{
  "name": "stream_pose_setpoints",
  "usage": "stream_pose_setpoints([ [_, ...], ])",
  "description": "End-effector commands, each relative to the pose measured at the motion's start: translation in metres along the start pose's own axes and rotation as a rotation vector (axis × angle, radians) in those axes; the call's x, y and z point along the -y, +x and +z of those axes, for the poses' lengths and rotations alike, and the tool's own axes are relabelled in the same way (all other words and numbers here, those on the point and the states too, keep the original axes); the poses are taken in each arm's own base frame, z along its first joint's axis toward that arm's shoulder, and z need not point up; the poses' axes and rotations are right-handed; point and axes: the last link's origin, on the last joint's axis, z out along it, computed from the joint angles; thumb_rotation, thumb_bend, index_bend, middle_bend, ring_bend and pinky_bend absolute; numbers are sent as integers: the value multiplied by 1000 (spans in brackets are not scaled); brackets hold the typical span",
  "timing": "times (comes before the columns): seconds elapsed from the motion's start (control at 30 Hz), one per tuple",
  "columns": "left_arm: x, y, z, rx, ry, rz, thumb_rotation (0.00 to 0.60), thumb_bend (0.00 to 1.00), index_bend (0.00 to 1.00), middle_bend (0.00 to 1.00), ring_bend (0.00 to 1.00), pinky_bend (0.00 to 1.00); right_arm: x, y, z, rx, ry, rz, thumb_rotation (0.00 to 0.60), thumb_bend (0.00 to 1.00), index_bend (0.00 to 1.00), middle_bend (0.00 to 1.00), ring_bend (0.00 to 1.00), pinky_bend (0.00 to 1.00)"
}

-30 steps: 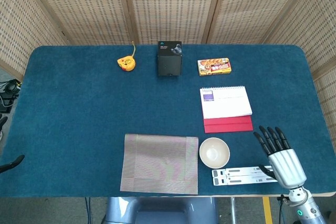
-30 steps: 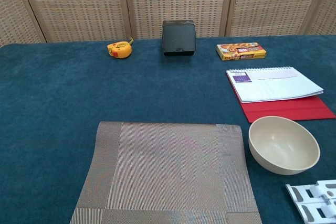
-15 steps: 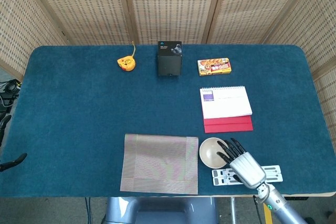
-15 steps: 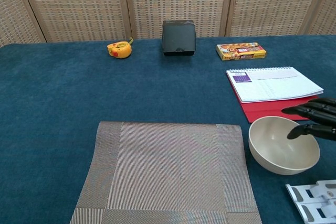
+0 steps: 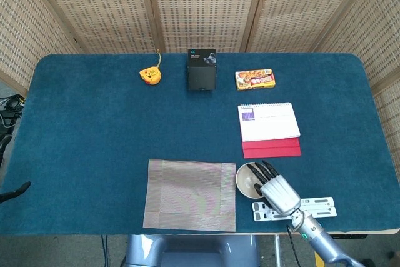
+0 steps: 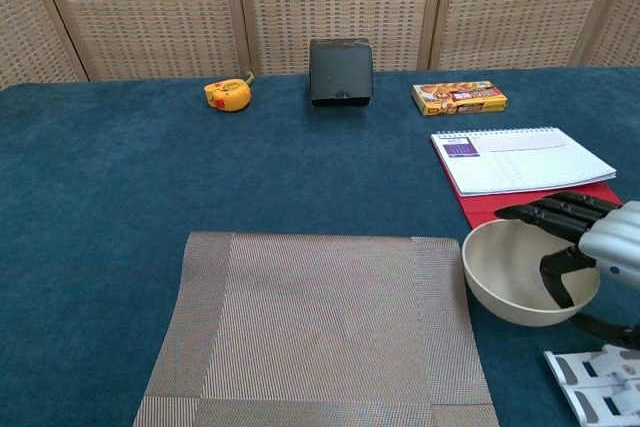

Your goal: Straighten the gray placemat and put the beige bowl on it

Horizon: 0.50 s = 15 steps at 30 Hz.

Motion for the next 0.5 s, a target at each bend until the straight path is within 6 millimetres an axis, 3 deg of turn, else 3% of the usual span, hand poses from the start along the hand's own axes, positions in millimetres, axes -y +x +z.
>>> stream_pose_setpoints([
  [0.03, 0, -1, 0, 2, 0, 1, 600, 0, 0, 0, 0, 0, -2, 4, 2, -47, 7, 27, 600, 612, 700, 0, 0, 0],
  [0.33, 0, -5, 4, 17, 9, 10, 600, 0, 0, 0, 0, 0, -21, 31, 12, -190, -18, 80, 600, 619, 717, 0, 0, 0],
  [0.4, 1, -6, 7, 19, 16, 15, 600, 0, 0, 0, 0, 0, -30, 41, 21, -217, -39, 82, 600, 620, 717, 0, 0, 0],
  [0.5, 1, -9, 12, 29, 27, 14, 600, 0, 0, 0, 0, 0, -58, 61, 52, -237, -101, 60, 600, 620, 716, 0, 0, 0],
])
